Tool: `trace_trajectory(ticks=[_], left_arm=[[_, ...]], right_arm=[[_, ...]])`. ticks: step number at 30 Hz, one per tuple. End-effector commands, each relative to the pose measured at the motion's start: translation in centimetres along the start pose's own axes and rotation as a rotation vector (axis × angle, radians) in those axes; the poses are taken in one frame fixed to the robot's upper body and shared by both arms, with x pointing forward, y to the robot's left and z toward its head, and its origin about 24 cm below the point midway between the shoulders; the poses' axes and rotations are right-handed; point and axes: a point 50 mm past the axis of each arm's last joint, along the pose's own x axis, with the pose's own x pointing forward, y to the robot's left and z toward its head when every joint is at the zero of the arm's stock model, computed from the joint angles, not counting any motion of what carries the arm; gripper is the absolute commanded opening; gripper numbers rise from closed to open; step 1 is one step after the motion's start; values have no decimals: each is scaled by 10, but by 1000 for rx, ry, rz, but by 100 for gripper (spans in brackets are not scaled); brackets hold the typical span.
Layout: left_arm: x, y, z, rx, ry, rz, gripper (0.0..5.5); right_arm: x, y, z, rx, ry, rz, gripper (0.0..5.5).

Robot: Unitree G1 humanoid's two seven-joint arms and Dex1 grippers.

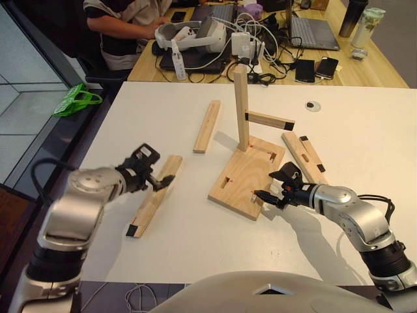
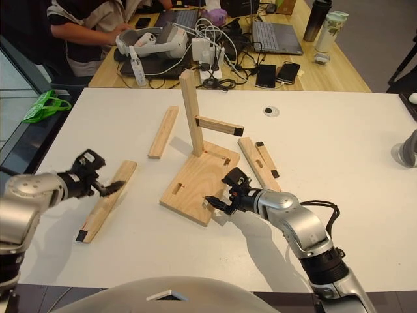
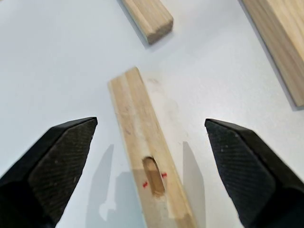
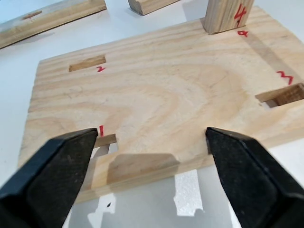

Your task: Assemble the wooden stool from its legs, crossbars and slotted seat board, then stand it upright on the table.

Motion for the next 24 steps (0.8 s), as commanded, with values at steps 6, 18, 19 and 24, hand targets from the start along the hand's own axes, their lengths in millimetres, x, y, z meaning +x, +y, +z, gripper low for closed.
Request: trace_trajectory(ticks=[6, 18, 19, 24], left_arm=[[29, -7, -30, -165, 86, 76, 412], [89, 5, -7, -319, -14, 121, 412], [89, 5, -6, -306, -21, 119, 412], [83, 9, -9, -223, -14, 137, 412]], right_arm=[[-1, -8, -2, -38, 60, -10, 425], [5, -17, 5, -102, 73, -29, 425], [5, -18, 6, -104, 70, -35, 425], [5, -23, 7, -101, 60, -75, 425]])
